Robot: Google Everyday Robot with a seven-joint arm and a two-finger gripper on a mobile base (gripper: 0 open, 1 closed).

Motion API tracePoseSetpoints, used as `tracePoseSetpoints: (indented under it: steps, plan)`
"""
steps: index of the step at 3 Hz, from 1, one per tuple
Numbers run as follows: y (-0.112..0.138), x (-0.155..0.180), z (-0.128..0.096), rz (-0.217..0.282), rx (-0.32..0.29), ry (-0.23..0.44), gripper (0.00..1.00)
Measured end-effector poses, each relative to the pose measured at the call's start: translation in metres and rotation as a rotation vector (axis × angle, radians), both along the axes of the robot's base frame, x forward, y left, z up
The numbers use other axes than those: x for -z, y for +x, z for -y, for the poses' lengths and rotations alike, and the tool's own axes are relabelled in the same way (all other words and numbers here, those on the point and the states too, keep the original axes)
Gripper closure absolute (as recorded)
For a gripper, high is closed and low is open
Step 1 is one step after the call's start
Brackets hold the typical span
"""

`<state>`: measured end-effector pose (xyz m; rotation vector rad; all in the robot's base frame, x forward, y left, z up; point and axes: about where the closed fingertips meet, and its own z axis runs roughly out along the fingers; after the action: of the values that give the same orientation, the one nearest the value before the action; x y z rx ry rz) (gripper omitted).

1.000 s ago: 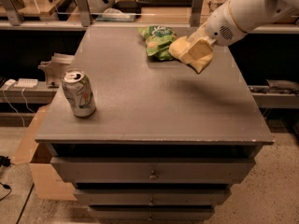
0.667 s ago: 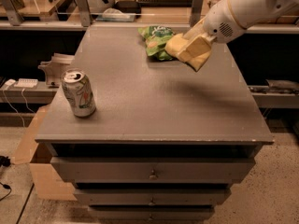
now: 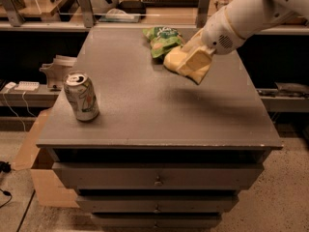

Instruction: Move sponge near 7up can

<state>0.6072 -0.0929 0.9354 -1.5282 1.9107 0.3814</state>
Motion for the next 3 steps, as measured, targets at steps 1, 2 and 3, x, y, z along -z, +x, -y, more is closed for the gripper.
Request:
tracePoseSetpoints:
  steps: [1, 2, 3]
  plan:
    - [-0.03, 0.022, -0.052, 0.002, -0.168, -0.107, 1.0]
    - [-0.057, 0.04, -0.103, 0.012, -0.322, -0.195, 1.0]
    - [-0.076, 0.047, -0.148, 0.025, -0.447, -0.231, 1.0]
